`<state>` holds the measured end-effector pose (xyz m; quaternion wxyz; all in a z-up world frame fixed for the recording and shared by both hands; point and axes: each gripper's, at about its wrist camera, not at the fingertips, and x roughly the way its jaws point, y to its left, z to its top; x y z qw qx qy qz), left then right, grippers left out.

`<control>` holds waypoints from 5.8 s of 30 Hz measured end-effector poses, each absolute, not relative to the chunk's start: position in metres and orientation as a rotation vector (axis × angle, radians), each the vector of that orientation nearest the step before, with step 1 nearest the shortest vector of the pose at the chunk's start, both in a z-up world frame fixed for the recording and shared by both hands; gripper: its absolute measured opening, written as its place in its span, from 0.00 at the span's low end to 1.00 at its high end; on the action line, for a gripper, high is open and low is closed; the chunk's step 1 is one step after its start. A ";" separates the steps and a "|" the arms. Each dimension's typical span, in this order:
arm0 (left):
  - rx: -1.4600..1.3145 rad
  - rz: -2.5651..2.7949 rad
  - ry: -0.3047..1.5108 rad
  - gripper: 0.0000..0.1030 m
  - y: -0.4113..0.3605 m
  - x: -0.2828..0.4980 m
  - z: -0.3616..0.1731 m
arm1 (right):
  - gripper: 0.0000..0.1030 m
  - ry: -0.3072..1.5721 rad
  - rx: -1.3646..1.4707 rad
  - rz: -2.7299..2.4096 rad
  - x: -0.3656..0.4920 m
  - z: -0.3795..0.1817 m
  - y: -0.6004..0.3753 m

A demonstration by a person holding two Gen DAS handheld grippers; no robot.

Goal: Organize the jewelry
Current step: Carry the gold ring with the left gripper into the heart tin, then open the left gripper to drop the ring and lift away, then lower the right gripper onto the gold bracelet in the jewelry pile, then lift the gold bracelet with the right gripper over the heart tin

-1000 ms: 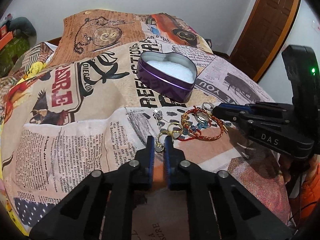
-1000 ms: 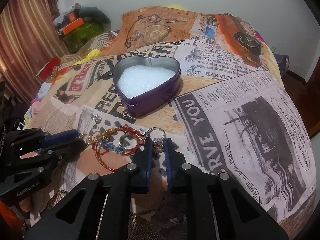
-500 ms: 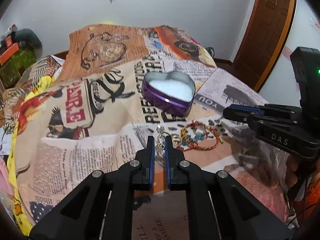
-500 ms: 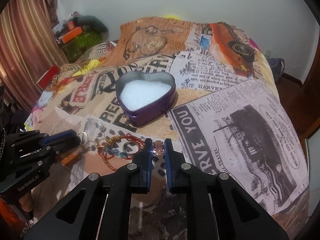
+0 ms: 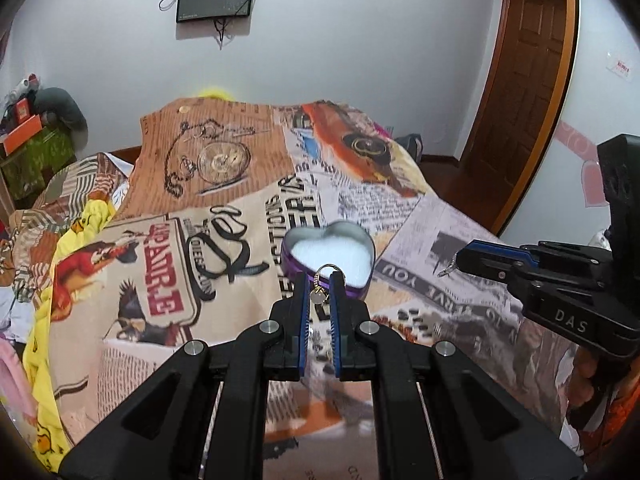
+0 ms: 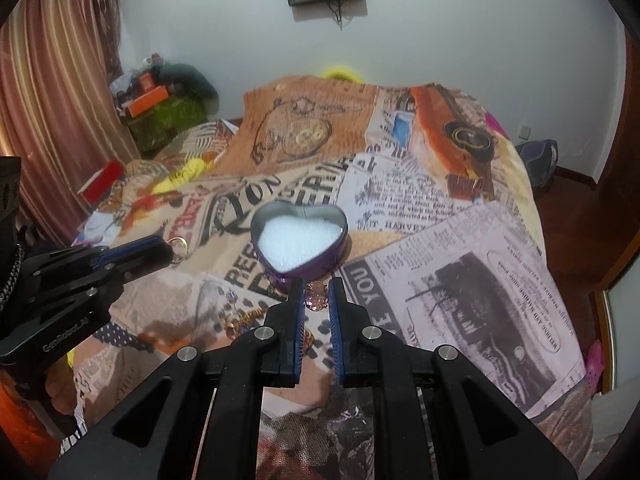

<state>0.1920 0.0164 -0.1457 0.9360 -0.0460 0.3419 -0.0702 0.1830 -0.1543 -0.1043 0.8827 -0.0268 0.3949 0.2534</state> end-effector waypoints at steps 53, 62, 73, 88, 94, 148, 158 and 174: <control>-0.123 -0.196 0.871 0.08 0.015 0.305 -0.207 | 0.10 0.889 -0.076 0.596 0.258 -0.148 -0.109; -0.116 -0.196 0.871 0.08 0.014 0.307 -0.208 | 0.10 0.895 -0.068 0.594 0.263 -0.152 -0.113; -0.107 -0.172 0.853 0.08 0.018 0.296 -0.194 | 0.20 0.927 -0.062 0.619 0.262 -0.150 -0.111; -0.081 -0.150 0.831 0.16 0.023 0.259 -0.170 | 0.27 0.861 -0.102 0.580 0.236 -0.121 -0.116; -0.063 -0.148 0.822 0.29 0.022 0.236 -0.163 | 0.32 0.842 -0.123 0.559 0.219 -0.109 -0.122; -0.084 -0.242 0.957 0.25 0.008 0.189 -0.222 | 0.07 1.018 -0.192 0.529 0.186 -0.179 -0.131; -0.103 -0.275 0.962 0.21 0.010 0.191 -0.223 | 0.04 0.991 -0.194 0.510 0.185 -0.178 -0.140; -0.120 -0.275 0.941 0.07 0.009 0.201 -0.230 | 0.26 0.976 -0.187 0.528 0.190 -0.168 -0.135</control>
